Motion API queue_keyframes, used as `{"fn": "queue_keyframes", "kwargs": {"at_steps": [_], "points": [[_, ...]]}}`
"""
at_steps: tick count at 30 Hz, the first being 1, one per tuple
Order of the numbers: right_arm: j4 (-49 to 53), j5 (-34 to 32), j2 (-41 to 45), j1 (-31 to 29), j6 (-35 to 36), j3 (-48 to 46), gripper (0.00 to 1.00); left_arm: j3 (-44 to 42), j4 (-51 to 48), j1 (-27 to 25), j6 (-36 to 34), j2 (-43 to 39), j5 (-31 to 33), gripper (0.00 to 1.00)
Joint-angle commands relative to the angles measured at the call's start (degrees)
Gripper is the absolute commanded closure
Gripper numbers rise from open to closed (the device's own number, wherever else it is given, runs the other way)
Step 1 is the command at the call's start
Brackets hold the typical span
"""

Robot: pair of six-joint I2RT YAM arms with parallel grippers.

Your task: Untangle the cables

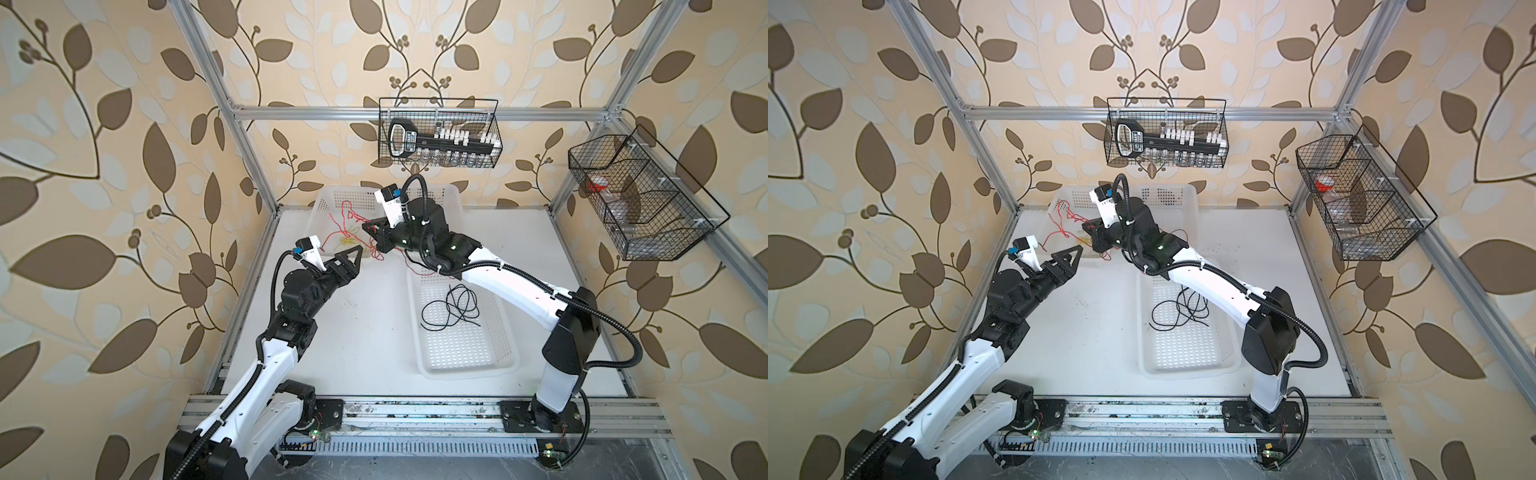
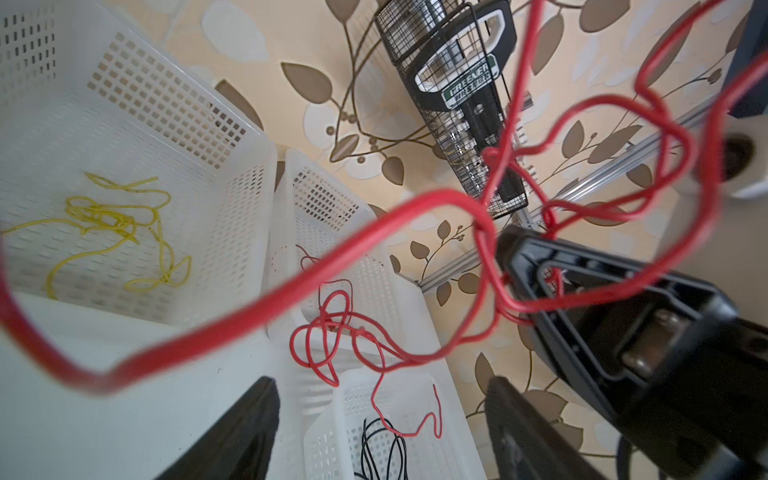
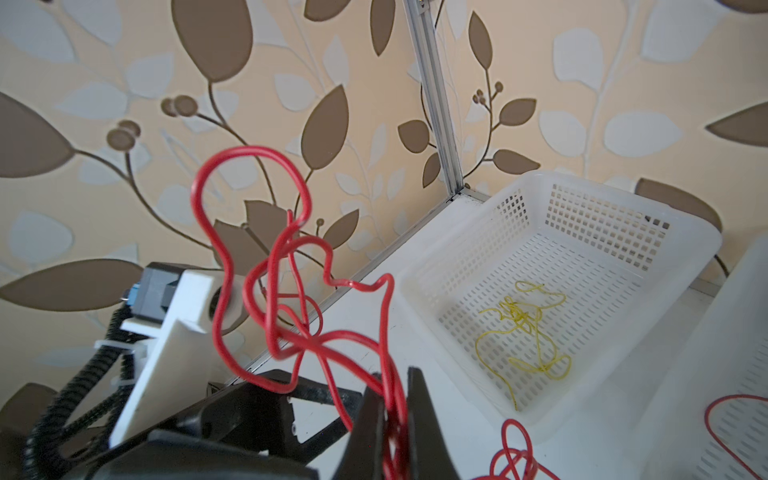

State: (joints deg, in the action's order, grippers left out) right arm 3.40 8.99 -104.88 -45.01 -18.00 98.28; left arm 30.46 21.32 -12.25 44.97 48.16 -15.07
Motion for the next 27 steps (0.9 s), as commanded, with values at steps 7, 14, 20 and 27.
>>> {"fn": "queue_keyframes", "kwargs": {"at_steps": [7,14,20,27], "points": [[-0.3,0.9,-0.4,-1.7,0.1,0.7,1.0,2.0,4.6,-1.3,-1.6,1.8,-2.7,0.17],[-2.6,2.6,2.3,-3.1,-1.2,-3.9,1.0,1.4,7.8,-1.9,-0.5,3.8,2.0,0.3],[-3.4,3.1,4.9,-3.3,-1.8,-7.2,1.0,0.7,5.8,-1.9,-1.4,1.2,7.2,0.66],[-3.2,1.4,7.9,-2.0,-0.7,-9.4,1.0,3.1,-0.9,-1.9,-4.1,1.1,8.6,1.0]]}}
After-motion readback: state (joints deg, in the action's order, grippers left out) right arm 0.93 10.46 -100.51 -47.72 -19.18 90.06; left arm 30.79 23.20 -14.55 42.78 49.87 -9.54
